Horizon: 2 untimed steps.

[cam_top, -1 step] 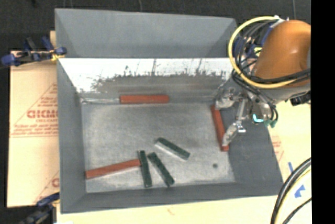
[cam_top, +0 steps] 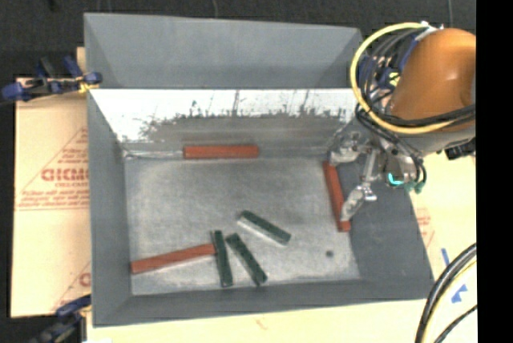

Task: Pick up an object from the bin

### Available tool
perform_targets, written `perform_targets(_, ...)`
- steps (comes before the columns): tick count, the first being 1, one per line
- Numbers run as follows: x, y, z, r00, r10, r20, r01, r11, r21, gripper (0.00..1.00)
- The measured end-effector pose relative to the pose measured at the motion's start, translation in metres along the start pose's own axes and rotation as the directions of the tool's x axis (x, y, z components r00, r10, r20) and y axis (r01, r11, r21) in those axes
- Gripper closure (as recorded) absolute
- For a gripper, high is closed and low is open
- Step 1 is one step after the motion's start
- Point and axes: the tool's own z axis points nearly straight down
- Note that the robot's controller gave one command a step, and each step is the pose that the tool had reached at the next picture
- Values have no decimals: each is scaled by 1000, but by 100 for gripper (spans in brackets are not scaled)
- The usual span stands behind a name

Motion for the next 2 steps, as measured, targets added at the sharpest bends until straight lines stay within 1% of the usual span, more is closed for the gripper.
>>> perform_targets(1, -4, 16, 29, 999, -53, 7, 53, 999, 3, 0)
perform_targets(2, 9, 43, 85, 1000, -15, 3, 15, 1000, -1, 0)
